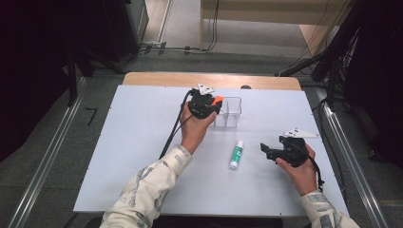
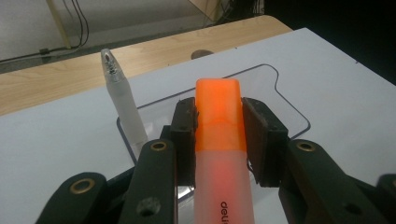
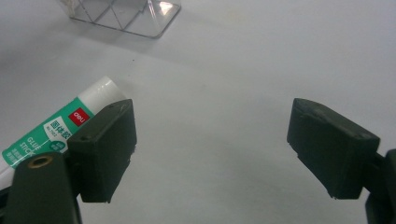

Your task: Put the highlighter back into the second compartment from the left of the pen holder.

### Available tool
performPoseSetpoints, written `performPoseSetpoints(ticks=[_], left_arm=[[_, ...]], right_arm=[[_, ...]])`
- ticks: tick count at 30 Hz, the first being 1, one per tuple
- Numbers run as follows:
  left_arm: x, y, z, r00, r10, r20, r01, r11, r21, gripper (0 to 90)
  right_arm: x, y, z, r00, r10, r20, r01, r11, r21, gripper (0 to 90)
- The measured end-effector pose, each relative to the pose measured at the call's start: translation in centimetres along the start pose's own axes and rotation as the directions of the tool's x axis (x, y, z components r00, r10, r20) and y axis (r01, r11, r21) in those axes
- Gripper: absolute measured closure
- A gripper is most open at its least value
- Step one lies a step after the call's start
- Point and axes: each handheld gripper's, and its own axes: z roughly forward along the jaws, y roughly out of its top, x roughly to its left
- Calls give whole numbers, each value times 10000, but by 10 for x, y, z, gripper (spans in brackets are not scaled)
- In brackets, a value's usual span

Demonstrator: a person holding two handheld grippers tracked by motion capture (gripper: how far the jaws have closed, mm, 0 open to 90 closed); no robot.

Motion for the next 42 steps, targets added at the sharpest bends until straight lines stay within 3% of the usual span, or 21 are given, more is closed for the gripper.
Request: performPoseSetpoints(ticks=[42], left_arm=[[-12,42,49,9995,119,-290,-117,9999,72,679]], right_arm=[[-1,0,0,9998,86,-166,-87,10000,-44,142]])
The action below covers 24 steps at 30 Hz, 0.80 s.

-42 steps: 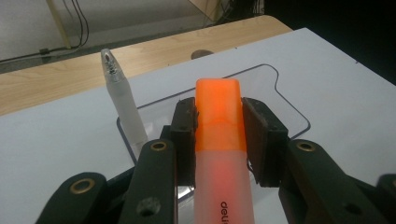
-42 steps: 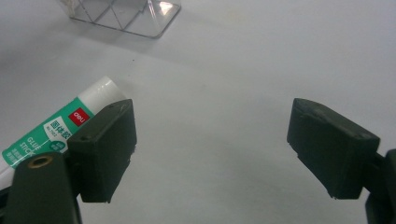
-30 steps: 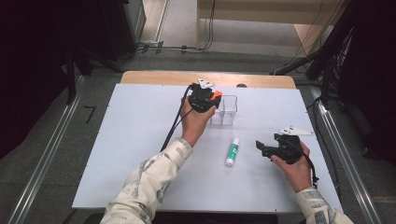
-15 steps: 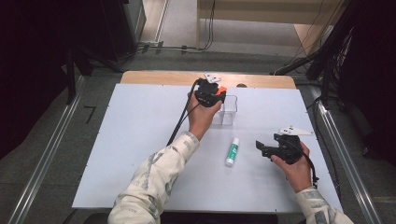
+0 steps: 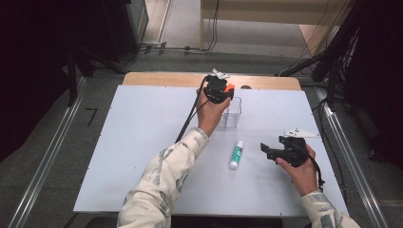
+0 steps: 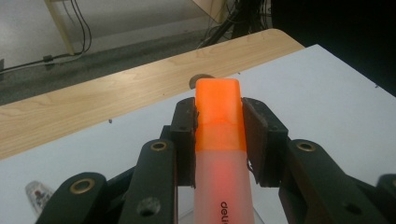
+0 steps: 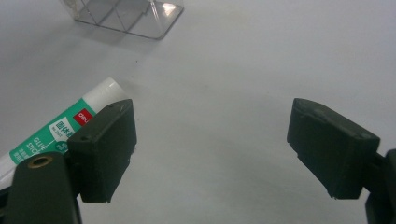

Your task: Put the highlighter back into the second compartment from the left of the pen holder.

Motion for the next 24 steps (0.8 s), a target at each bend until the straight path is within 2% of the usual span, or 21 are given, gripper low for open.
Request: performPoseSetpoints(ticks=[8,16,24], left_arm=[[-2,8,7,10000,53,3,-53,9999,-85,679],[1,7,15,9998,-189,-17,189,9998,-101,679],[1,10,17,9999,-125,-1,125,9999,-49,679]], right_arm=[[0,0,0,10000,11,-23,-11,10000,-9,142],[0,0,0,10000,-6,-42,6,10000,-7,142],[0,0,0,10000,-14,-53,14,10000,-4,142]])
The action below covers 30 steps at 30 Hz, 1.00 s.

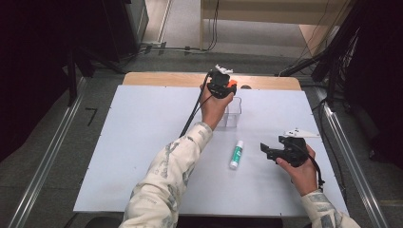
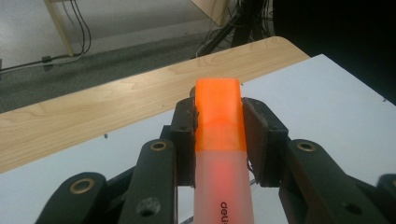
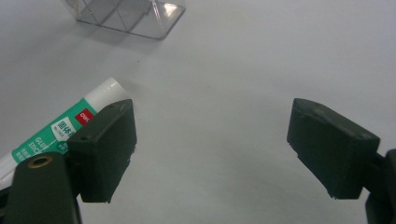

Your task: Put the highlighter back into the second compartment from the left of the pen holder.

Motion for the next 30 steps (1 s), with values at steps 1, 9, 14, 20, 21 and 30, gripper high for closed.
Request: performPoseSetpoints(ticks=[1,9,14,20,21,30], left_arm=[[-1,0,0,10000,-21,8,21,10000,-29,678],[0,1,0,10000,59,-39,-59,10000,-49,678],[1,1,0,10000,45,-42,-46,10000,-78,677],[0,1,-1,10000,-2,25,3,10000,-87,678],[-1,1,-1,10000,-21,39,21,10000,-89,678],[-2,0,-2,9999,72,91,-72,10000,25,677]], right_arm=[[0,0,0,10000,2,-2,-2,10000,2,142],[0,0,0,10000,-1,-12,1,10000,23,142],[0,0,1,10000,0,-12,0,10000,47,142],[0,0,0,10000,13,-19,-13,10000,55,142],[0,0,0,10000,10,-19,-10,10000,52,142],[0,0,1,10000,21,-21,-21,10000,76,142]])
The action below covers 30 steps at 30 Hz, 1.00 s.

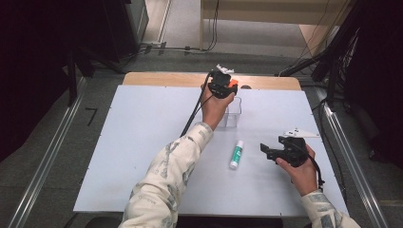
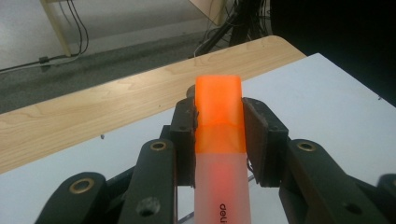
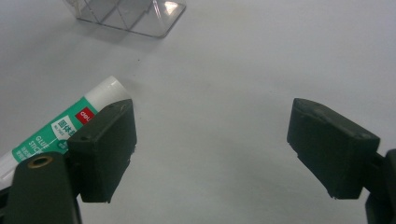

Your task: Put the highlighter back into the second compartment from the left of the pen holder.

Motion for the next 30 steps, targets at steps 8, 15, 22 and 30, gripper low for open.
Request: performPoseSetpoints(ticks=[8,15,22,30], left_arm=[[-1,-2,-6,10000,22,21,-22,10000,-39,676],[1,-11,-14,9998,125,182,-127,9998,133,674],[2,-22,-20,9997,98,222,-103,9997,223,644],[-2,-28,-26,9996,120,257,-124,9998,160,547]], right_arm=[[0,0,0,10000,-25,7,25,10000,16,142],[0,0,0,10000,-15,22,15,10000,22,142],[1,0,1,10000,-44,41,44,10000,44,142],[2,-1,2,10000,-51,52,50,9999,105,142]])
